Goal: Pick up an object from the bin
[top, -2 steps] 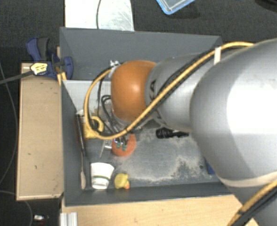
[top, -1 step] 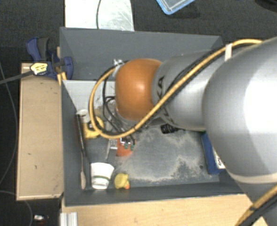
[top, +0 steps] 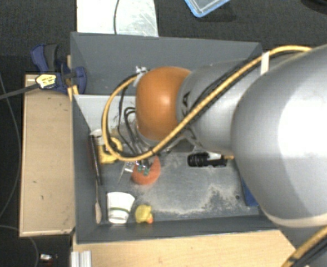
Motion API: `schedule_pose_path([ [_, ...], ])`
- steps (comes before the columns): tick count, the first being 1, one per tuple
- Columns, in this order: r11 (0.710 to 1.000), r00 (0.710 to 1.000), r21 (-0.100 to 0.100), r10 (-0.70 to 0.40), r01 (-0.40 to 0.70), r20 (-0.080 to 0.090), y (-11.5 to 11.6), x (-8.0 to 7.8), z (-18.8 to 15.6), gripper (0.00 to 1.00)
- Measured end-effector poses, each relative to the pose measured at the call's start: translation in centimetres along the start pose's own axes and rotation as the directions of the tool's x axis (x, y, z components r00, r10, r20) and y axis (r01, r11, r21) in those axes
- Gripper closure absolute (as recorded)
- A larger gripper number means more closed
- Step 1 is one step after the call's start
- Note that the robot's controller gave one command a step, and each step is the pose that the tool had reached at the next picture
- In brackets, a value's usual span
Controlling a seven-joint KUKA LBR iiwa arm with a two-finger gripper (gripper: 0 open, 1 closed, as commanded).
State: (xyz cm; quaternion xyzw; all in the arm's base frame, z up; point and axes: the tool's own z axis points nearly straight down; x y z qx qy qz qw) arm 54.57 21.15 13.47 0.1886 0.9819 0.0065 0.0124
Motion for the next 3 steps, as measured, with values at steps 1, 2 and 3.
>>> schedule_pose_path([
  [1, 0.988, 0.988, 0.001, -0.152, 0.152, -0.001, -4.1, -1.5, -0.1, 0.00],
  [2, 0.956, 0.956, 0.000, -0.294, 0.294, -0.002, -4.8, -1.9, 0.2, 0.00],
  [3, 1.000, 1.000, -0.004, 0.005, -0.005, 0.004, -6.2, -4.5, 5.7, 1.00],
])
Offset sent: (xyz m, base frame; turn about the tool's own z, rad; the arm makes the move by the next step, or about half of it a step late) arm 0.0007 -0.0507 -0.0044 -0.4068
